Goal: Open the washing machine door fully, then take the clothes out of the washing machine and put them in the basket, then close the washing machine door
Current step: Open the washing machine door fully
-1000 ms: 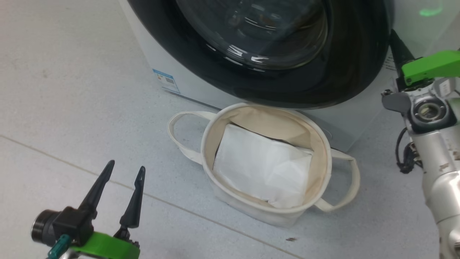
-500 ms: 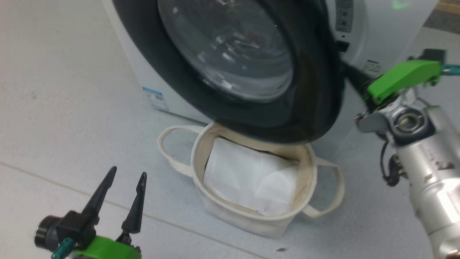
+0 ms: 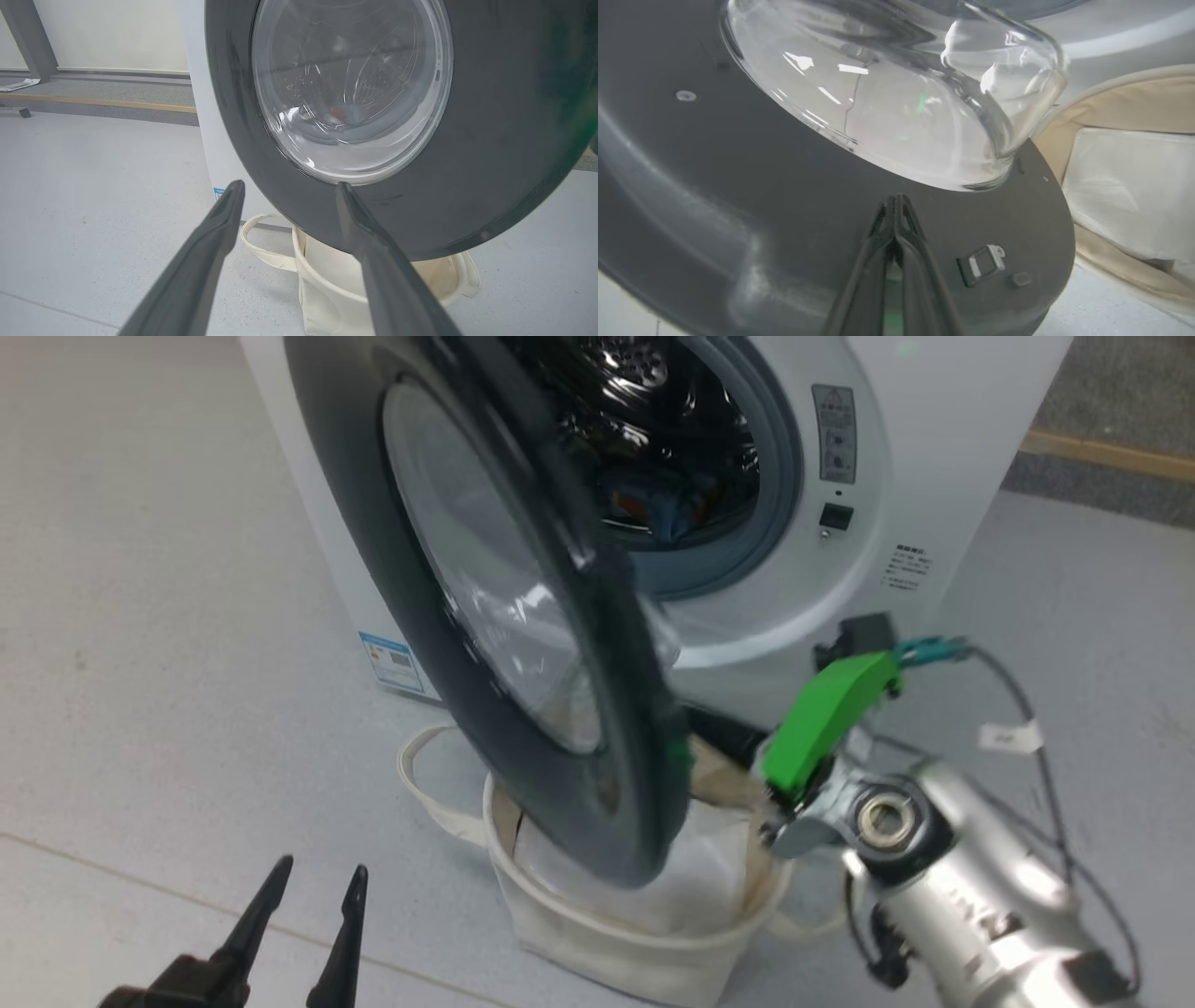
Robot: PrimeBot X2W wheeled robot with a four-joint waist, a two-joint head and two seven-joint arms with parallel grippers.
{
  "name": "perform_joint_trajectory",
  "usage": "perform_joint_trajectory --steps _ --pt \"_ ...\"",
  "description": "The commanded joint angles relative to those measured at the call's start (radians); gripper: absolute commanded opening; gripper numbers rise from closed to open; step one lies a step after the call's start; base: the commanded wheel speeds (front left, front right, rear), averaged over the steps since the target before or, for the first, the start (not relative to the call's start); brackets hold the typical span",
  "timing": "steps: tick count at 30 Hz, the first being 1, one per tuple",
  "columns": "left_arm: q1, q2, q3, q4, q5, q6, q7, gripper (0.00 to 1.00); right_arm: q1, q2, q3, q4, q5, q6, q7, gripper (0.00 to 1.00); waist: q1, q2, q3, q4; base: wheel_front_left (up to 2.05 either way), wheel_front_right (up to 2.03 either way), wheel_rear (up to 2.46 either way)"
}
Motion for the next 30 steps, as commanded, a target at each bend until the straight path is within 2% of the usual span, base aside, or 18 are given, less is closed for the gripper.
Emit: perform_joint_trajectory --steps 1,3,7,21,25,29,30 --pt "-0.017 0.028 0.044 -0.021 -0.006 0.007 0.001 1.0 0.011 0.044 0.028 -0.05 0.001 0.008 0.008 0.0 0.0 0.0 -0.019 0.013 0.0 0.0 0.0" --pt "-0.002 0.034 0.048 -0.02 -0.013 0.011 0.01 1.0 0.045 0.08 0.066 -0.068 0.008 0.008 0.004 0.0 0.0 0.0 -0.032 0.027 0.0 0.0 0.0" --pt "0.011 0.038 0.051 -0.021 -0.02 0.018 0.02 1.0 0.065 0.108 0.112 -0.091 0.037 0.008 -0.03 0.0 0.0 0.0 -0.043 0.052 0.0 0.0 0.0" --pt "0.027 0.043 0.054 -0.025 -0.034 0.039 0.039 1.0 -0.002 0.115 0.374 -0.077 0.258 0.008 -0.222 0.0 0.0 0.0 -0.06 0.096 0.0 0.0 0.0" --pt "0.032 0.045 0.056 -0.028 -0.036 0.046 0.039 1.0 -0.03 0.115 0.393 -0.047 0.258 0.008 -0.296 0.0 0.0 0.0 -0.065 0.095 0.0 0.0 0.0" --pt "0.044 0.049 0.065 -0.034 -0.043 0.056 0.038 1.0 -0.04 0.114 0.382 -0.022 0.211 0.008 -0.376 0.0 0.0 0.0 -0.072 0.081 0.0 0.0 0.0" --pt "0.047 0.05 0.067 -0.036 -0.045 0.058 0.038 1.0 -0.04 0.108 0.381 -0.015 0.191 0.008 -0.398 0.15 0.0 0.0 -0.073 0.077 0.0 0.0 0.0"
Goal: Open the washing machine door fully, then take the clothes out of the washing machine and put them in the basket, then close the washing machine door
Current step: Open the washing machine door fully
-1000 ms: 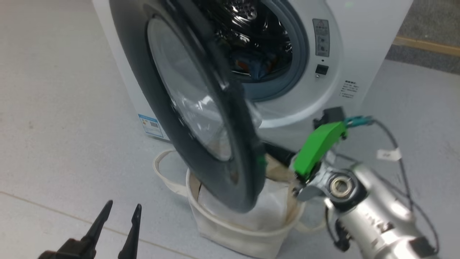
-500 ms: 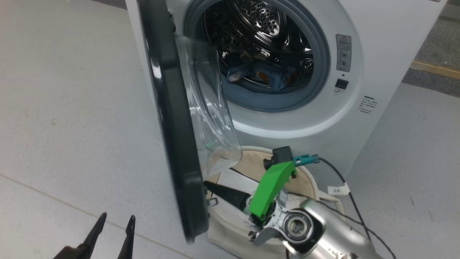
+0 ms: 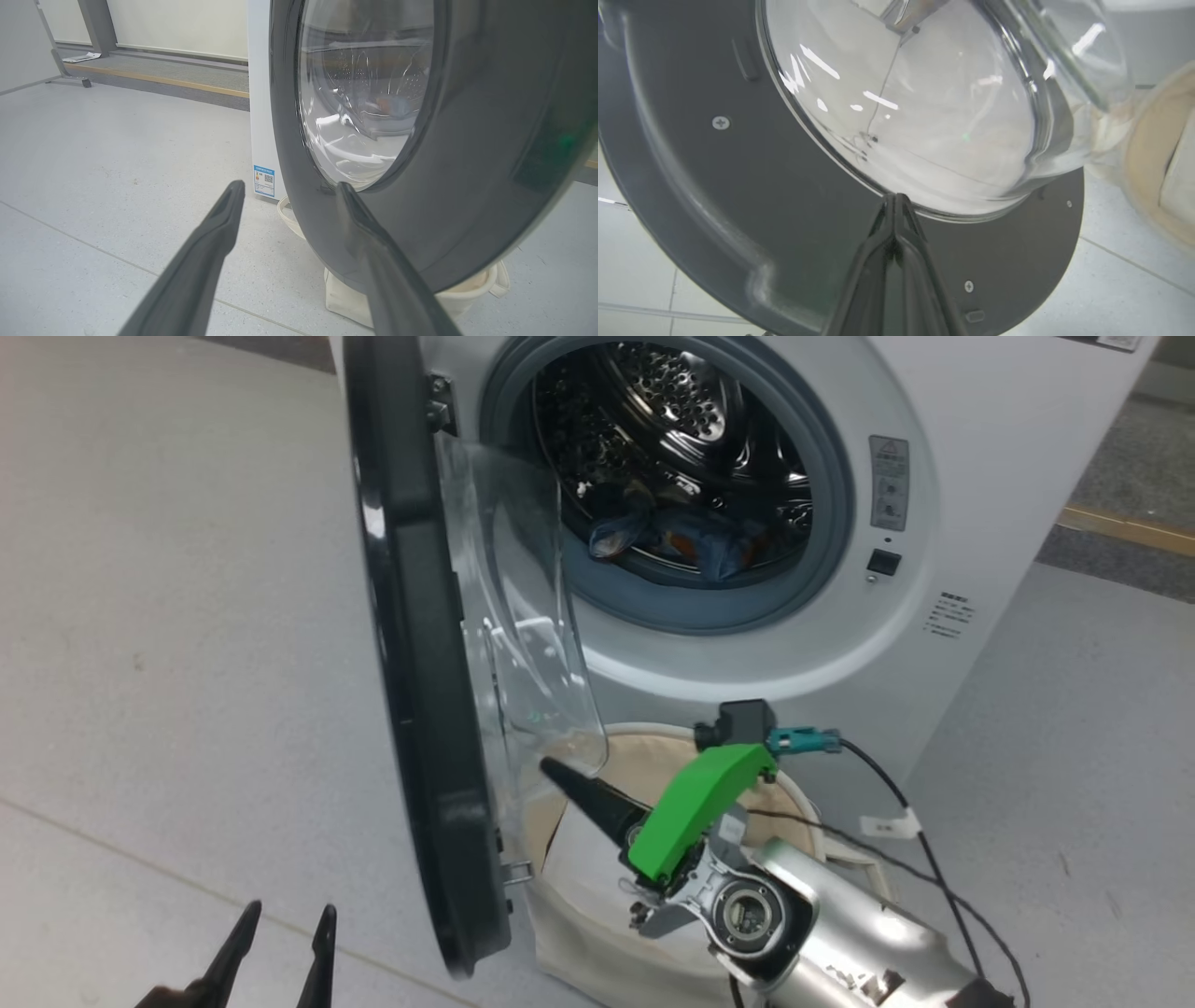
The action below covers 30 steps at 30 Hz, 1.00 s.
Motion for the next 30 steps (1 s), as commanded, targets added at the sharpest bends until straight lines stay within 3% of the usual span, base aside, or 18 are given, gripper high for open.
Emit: perform_joint_trajectory --steps 1,2,9,16,25,30 --pt "-0.022 0.03 0.049 -0.036 -0.007 0.008 -0.006 1.0 -0.03 0.008 -0.014 -0.019 -0.035 0.008 -0.045 0.87 0.0001 0.0 -0.004 -0.01 0.0 0.0 0.0" --pt "-0.019 0.032 0.051 -0.039 -0.008 0.01 -0.006 1.0 -0.028 0.001 -0.014 -0.017 -0.052 0.008 -0.064 1.0 0.0001 0.0 -0.005 -0.014 0.0 0.0 0.0" --pt "0.002 0.043 0.061 -0.067 -0.013 0.025 -0.002 1.0 -0.008 -0.088 0.012 -0.065 -0.219 0.008 -0.206 1.0 0.0001 0.0 -0.015 -0.04 0.0 0.0 0.0" --pt "0.03 0.055 0.079 -0.097 -0.022 0.044 0.001 1.0 0.037 -0.176 0.007 -0.055 -0.561 0.008 -0.316 1.0 0.0001 0.0 -0.025 -0.057 0.0 0.0 0.0" --pt "0.063 0.067 0.103 -0.133 -0.037 0.064 0.001 1.0 0.241 -0.146 -0.208 -0.135 -0.961 0.008 -0.327 1.0 0.0001 0.0 -0.035 -0.067 0.0 0.0 0.0" --pt "0.066 0.072 0.102 -0.143 -0.039 0.065 0.004 1.0 0.341 -0.116 -0.307 -0.177 -1.073 0.008 -0.303 1.0 0.0001 0.0 -0.04 -0.06 0.0 0.0 0.0"
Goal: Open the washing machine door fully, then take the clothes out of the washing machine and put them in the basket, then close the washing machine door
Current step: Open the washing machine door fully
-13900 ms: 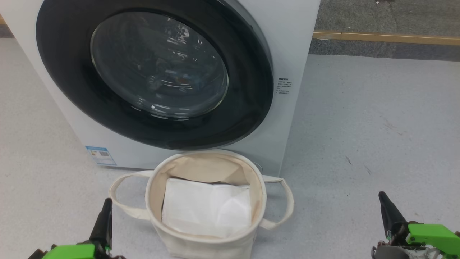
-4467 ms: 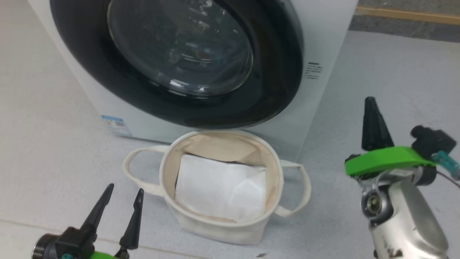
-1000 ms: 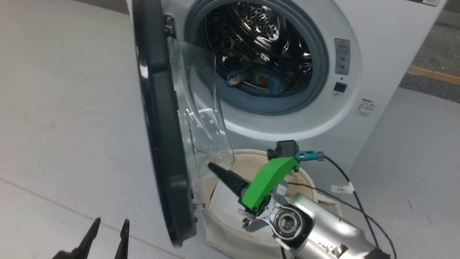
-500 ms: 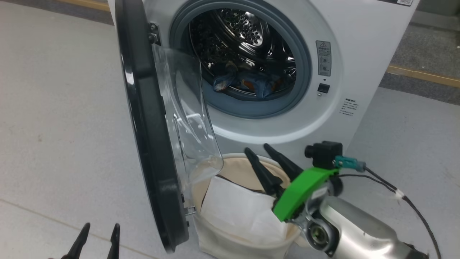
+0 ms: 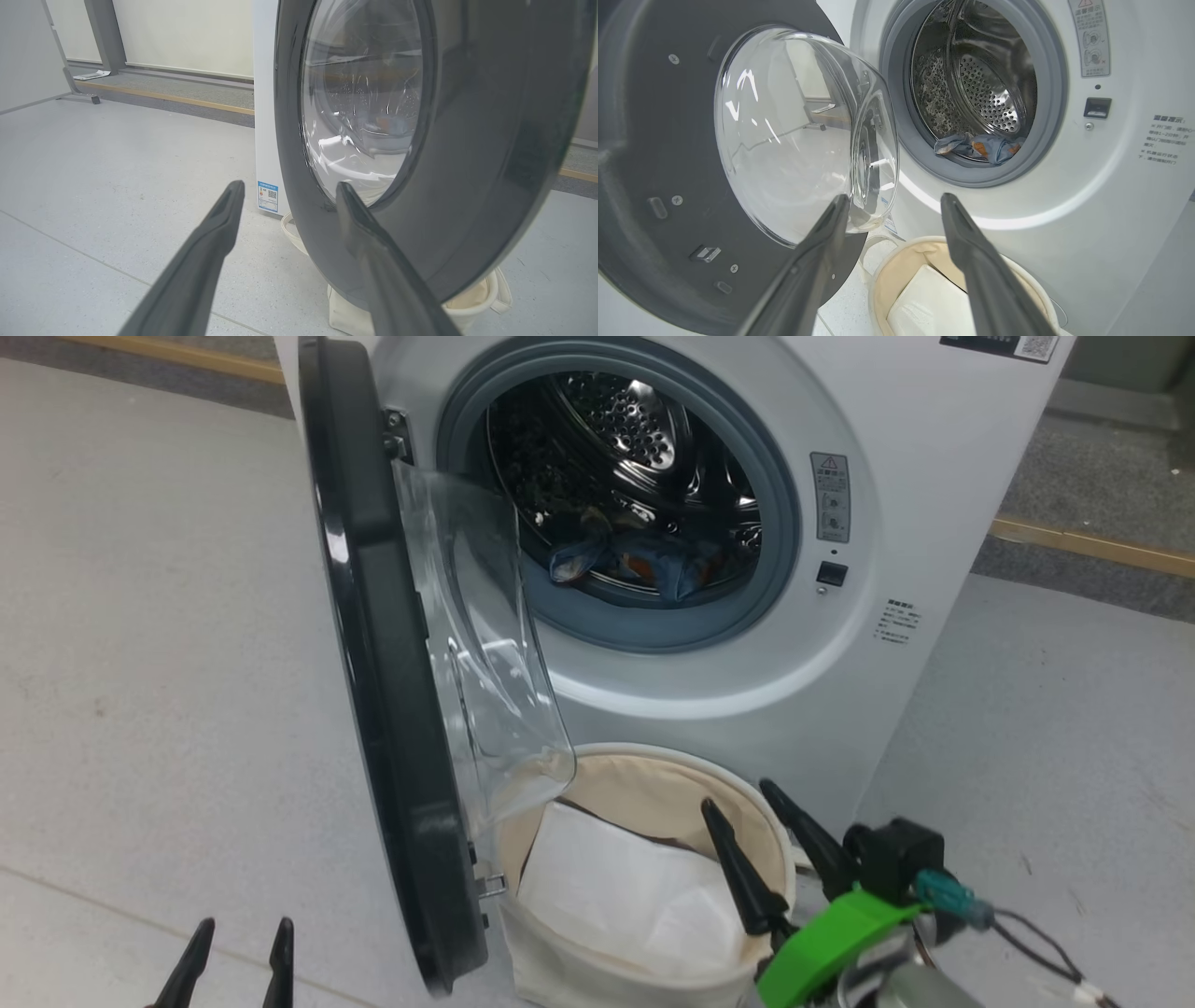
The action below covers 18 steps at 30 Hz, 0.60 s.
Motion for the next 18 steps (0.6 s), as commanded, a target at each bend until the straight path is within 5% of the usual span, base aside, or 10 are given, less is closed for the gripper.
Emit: perform_joint_trajectory --steps 1,18 --pt "-0.029 0.029 0.049 -0.036 -0.007 0.004 0.003 1.0 -0.011 0.015 -0.004 -0.043 -0.017 0.007 0.004 1.0 0.0 -0.0001 0.0 0.002 0.0 0.0 0.0" --pt "-0.045 0.038 0.038 -0.009 -0.016 -0.011 -0.006 1.0 0.103 0.078 -0.121 -0.202 -0.128 0.007 0.138 1.0 0.0 -0.0001 -0.003 0.006 0.0 0.0 0.0"
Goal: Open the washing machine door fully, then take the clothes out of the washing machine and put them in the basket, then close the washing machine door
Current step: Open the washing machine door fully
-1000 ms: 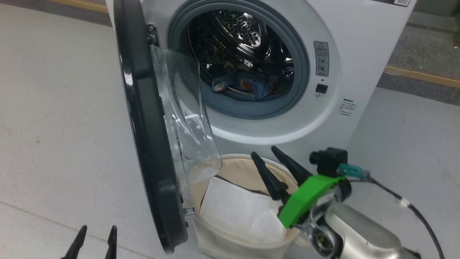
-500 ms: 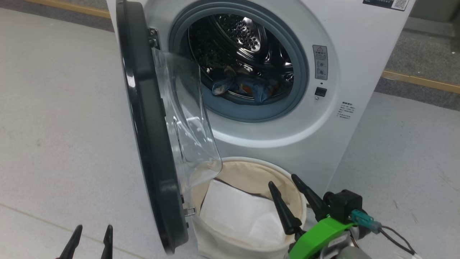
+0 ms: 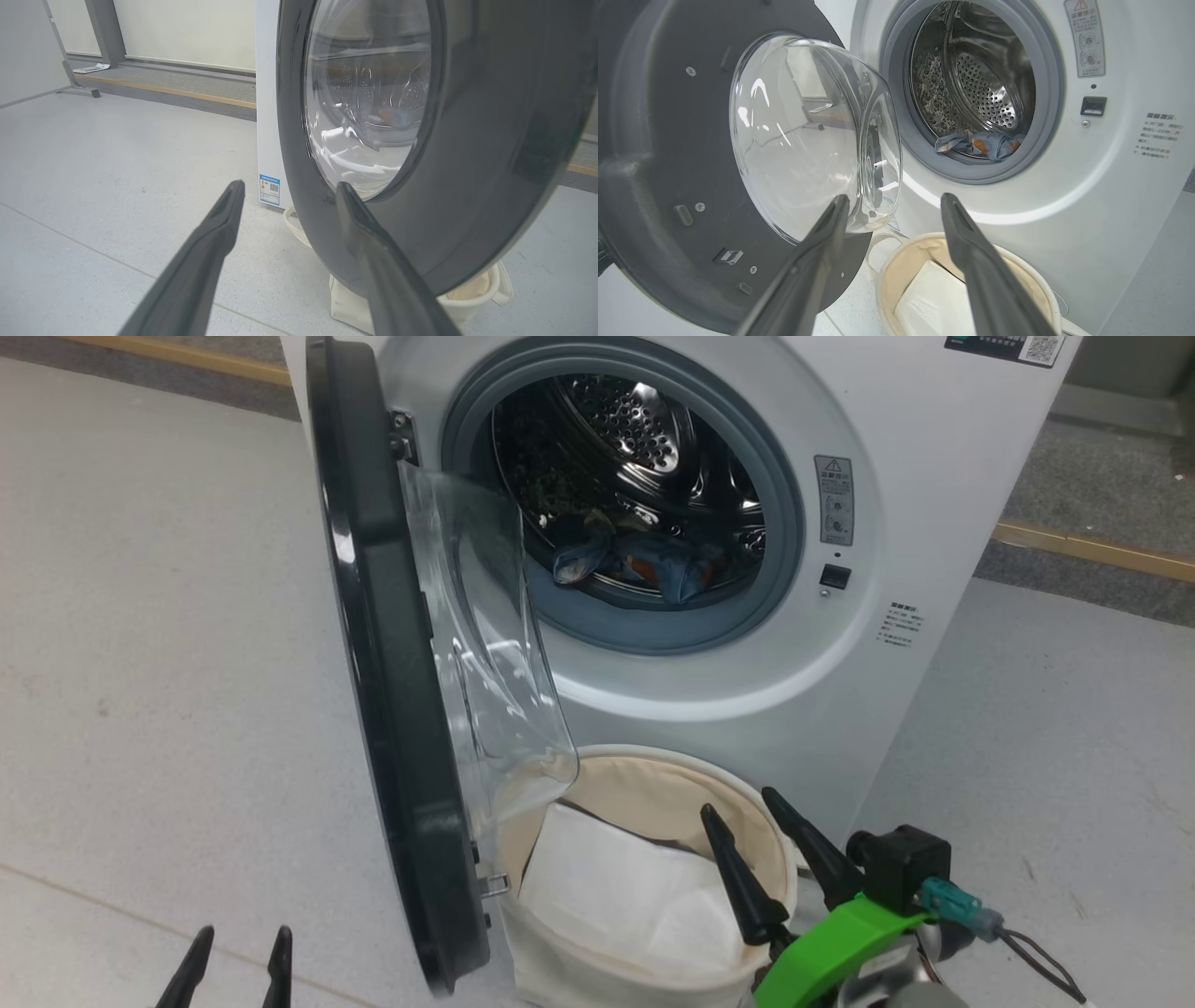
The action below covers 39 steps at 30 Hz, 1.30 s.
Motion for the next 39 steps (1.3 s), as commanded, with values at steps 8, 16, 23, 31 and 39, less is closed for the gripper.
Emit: perform_joint_trajectory --steps 8,16,23,31,39 --pt "-0.063 0.029 0.042 -0.012 -0.008 -0.008 -0.024 1.0 -0.012 0.02 -0.008 -0.051 -0.024 0.007 0.019 1.0 0.0 0.0 0.003 -0.001 0.0 0.0 0.0" --pt "-0.094 0.006 0.062 -0.183 -0.025 -0.023 -0.051 0.0 -0.005 0.027 -0.036 -0.037 -0.041 0.007 0.036 1.0 0.0 0.0 0.008 0.0 0.0 0.0 0.0" --pt "-0.181 -0.017 -0.05 -0.49 0.04 0.004 0.069 0.0 -0.028 0.038 -0.027 0.022 -0.026 0.007 0.031 1.0 0.0 0.0 0.01 0.006 0.0 0.0 0.0" --pt "-0.234 -0.115 -0.23 -0.455 0.06 0.006 0.184 0.0 -0.055 0.051 -0.003 0.068 -0.014 0.007 0.008 1.0 0.0 0.0 0.016 -0.013 0.0 0.0 0.0" --pt "-0.217 -0.162 -0.242 -0.229 0.043 0.041 0.178 0.0 -0.082 0.062 0.013 0.107 -0.012 0.007 -0.016 1.0 0.0 0.0 0.029 -0.037 0.0 0.0 0.0"
